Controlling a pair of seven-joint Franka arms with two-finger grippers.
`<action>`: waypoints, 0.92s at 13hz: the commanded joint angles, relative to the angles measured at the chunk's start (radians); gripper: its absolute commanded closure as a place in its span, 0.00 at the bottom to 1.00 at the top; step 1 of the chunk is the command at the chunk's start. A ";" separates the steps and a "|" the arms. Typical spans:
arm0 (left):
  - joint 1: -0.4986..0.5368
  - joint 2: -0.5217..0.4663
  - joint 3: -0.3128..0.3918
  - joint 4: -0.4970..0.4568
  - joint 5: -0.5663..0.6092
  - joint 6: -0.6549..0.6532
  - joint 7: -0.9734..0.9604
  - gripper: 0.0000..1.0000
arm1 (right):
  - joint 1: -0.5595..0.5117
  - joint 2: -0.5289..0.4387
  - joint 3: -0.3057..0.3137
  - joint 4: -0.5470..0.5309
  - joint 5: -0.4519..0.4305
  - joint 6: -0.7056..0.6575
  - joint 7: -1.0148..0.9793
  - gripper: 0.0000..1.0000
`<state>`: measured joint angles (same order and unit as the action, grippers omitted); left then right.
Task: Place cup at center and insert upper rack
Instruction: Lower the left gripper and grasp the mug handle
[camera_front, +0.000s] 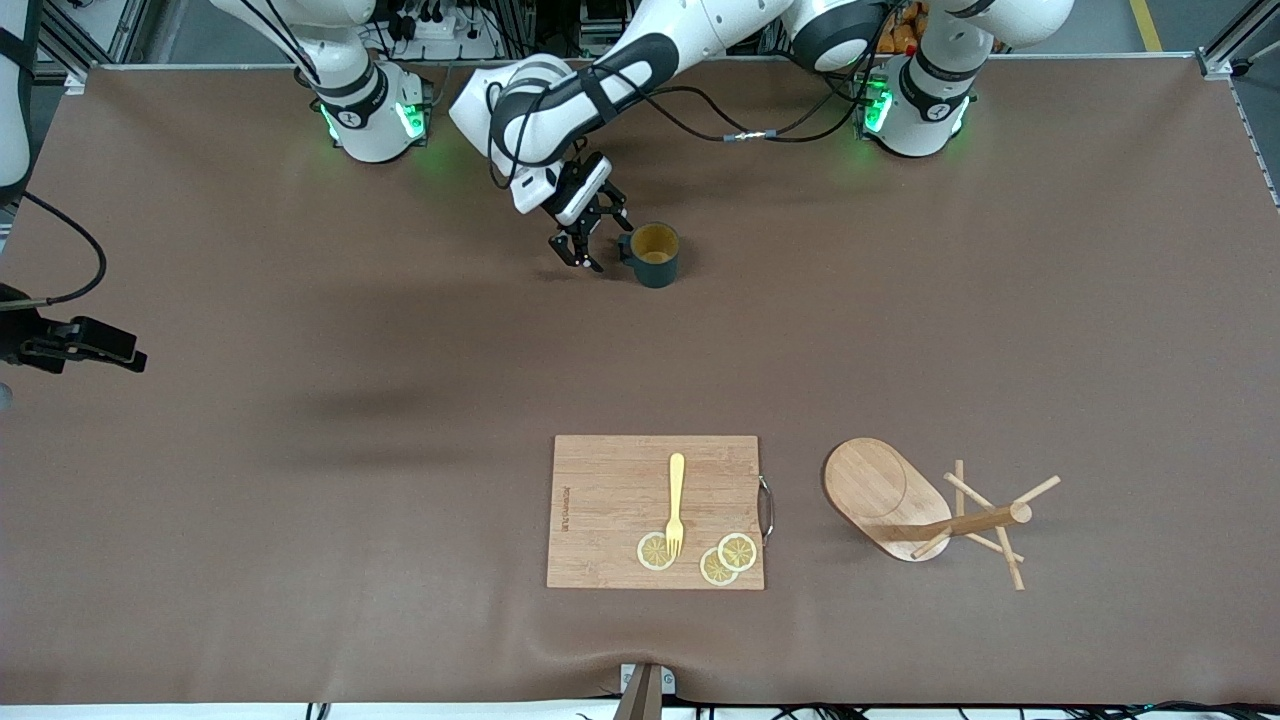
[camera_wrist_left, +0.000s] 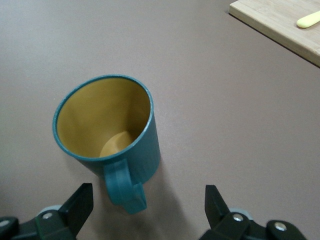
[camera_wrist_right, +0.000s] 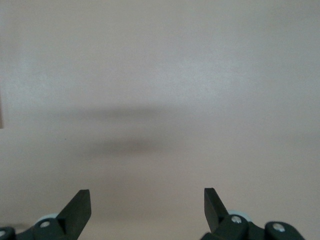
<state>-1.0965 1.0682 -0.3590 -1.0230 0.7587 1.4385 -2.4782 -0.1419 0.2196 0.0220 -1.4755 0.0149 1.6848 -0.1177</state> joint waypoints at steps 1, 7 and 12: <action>-0.006 0.021 -0.009 0.032 0.018 -0.033 -0.016 0.18 | -0.024 -0.006 0.019 0.009 0.005 -0.007 0.010 0.00; 0.006 0.039 -0.009 0.015 0.002 -0.044 -0.014 0.34 | -0.027 -0.006 0.019 0.027 0.007 -0.005 0.013 0.00; 0.017 0.030 -0.012 0.017 -0.041 -0.072 -0.010 1.00 | -0.038 -0.006 0.019 0.027 0.010 -0.005 0.012 0.00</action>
<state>-1.0855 1.1014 -0.3610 -1.0211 0.7369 1.3915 -2.4784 -0.1543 0.2192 0.0214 -1.4534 0.0149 1.6852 -0.1135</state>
